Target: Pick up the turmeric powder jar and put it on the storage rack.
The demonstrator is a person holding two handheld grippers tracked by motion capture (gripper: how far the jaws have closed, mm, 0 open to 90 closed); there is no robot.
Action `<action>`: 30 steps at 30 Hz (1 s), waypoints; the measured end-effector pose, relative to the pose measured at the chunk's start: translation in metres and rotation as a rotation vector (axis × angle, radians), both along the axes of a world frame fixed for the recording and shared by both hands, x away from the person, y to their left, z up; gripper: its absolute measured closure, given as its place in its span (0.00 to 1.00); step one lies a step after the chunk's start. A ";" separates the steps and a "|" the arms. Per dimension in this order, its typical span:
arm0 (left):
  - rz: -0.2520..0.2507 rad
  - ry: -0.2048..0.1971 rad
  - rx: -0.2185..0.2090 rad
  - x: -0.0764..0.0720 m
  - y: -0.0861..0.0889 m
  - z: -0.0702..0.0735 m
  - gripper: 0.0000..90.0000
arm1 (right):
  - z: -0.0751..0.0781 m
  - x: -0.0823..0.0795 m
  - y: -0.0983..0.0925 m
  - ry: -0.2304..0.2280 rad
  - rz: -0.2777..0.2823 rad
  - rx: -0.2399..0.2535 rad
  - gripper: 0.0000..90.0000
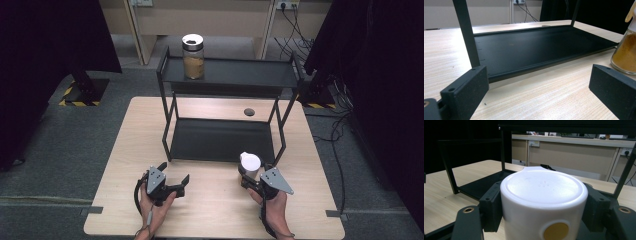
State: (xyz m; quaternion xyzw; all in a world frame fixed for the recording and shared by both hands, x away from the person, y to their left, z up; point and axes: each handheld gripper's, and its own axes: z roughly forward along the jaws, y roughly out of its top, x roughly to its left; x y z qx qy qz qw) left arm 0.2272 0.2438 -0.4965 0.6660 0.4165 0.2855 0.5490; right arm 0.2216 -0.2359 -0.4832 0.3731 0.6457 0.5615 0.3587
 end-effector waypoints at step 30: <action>0.001 0.005 0.001 0.001 0.000 0.001 0.02 | 0.041 -0.011 0.002 -0.092 -0.005 0.070 0.34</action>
